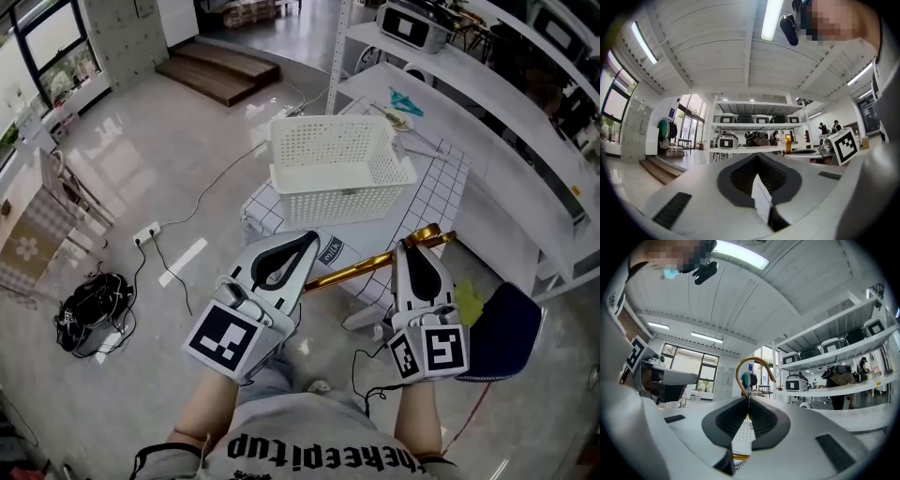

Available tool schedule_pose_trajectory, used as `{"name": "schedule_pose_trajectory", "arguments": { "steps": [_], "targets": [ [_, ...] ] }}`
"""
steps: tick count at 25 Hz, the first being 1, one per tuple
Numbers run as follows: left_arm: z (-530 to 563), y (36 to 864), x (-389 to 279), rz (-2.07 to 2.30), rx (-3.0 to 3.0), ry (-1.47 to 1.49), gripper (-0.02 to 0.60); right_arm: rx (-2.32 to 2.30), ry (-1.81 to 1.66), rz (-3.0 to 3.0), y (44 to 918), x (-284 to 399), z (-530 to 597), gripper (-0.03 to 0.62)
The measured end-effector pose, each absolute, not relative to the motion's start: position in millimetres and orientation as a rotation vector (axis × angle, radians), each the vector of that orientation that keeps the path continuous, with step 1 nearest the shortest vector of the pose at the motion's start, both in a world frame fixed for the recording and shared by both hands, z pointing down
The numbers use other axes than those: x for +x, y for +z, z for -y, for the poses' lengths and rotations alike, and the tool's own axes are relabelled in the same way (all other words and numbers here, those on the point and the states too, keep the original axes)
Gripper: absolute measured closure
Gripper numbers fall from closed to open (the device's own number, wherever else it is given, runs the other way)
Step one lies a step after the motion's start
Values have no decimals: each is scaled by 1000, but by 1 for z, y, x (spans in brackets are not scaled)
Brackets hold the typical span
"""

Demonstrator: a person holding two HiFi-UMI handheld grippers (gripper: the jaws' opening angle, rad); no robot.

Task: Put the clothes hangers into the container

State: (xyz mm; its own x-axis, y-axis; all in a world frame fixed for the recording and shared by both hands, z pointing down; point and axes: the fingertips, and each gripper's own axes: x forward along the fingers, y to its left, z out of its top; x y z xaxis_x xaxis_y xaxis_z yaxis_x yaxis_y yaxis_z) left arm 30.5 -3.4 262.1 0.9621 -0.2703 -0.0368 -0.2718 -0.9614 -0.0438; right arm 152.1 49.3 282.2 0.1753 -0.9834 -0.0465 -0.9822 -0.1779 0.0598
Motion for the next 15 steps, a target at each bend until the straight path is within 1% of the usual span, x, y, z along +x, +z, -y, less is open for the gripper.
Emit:
{"name": "schedule_pose_trajectory", "arguments": {
  "steps": [9,13,15],
  "targets": [
    [61,264,35,-343,-3100,19,568,2472,-113,1899,281,163,-3,551],
    [84,259,32,-302,-3085,67,568,2501,-114,1857,280,161,15,551],
    [93,265,29,-289,-3118,9,568,2513,-120,1835,279,159,23,551]
  ]
}}
